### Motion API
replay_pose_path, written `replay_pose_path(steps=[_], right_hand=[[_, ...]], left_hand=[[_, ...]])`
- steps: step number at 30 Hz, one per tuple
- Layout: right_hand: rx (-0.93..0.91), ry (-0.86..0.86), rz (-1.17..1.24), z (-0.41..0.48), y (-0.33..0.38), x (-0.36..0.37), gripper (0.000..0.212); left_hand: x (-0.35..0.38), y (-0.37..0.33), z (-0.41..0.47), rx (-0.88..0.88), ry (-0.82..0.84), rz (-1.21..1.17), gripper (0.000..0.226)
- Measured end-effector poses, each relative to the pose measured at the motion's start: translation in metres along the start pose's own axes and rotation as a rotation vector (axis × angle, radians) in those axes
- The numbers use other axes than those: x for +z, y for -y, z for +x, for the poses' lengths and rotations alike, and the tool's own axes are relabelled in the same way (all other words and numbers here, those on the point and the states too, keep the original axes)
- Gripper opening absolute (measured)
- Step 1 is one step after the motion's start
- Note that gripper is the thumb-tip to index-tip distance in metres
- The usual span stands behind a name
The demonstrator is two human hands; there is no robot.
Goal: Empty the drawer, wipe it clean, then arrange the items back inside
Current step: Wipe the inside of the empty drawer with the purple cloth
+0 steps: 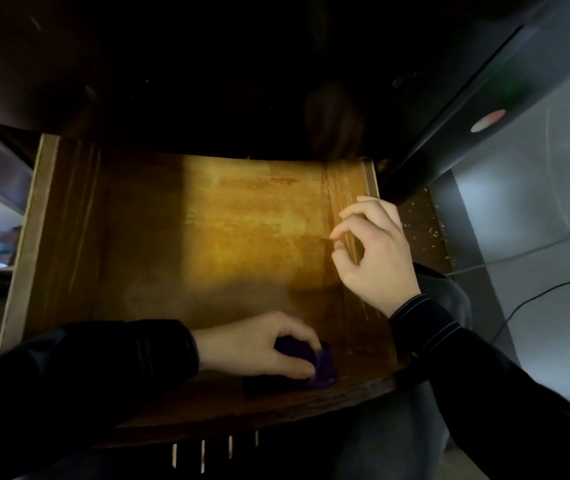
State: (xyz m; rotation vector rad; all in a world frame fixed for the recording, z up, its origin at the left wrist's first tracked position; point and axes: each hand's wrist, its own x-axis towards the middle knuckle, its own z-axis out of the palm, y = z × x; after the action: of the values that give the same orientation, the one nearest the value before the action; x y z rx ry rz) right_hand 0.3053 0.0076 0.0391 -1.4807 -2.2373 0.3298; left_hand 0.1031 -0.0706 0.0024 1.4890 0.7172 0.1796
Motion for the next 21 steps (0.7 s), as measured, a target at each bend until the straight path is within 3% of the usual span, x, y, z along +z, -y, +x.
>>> replay_pose_path(steps=[3, 8, 10, 14, 19, 21], right_hand=[[-0.016, 0.01, -0.014, -0.001, 0.002, -0.001, 0.007], [-0.016, 0.022, -0.042, 0.0, 0.003, -0.002, 0.006], [-0.022, 0.024, -0.052, 0.0, 0.003, -0.002, 0.006], [-0.01, 0.047, -0.055, 0.0, 0.006, -0.004, 0.006], [-0.004, 0.049, -0.066, 0.0, 0.006, -0.003, 0.007], [-0.003, 0.047, -0.075, 0.001, 0.006, -0.003, 0.007]], left_hand=[[0.01, 0.002, 0.01, -0.102, 0.002, 0.353, 0.02], [0.005, -0.005, -0.003, 0.125, 0.019, 0.054, 0.011], [0.01, 0.003, -0.002, 0.099, -0.02, 0.094, 0.012], [0.016, 0.011, 0.019, -0.121, 0.011, 0.392, 0.02], [0.005, -0.011, 0.005, 0.055, 0.024, 0.2, 0.014], [0.005, -0.011, 0.003, 0.03, 0.017, 0.154, 0.015]])
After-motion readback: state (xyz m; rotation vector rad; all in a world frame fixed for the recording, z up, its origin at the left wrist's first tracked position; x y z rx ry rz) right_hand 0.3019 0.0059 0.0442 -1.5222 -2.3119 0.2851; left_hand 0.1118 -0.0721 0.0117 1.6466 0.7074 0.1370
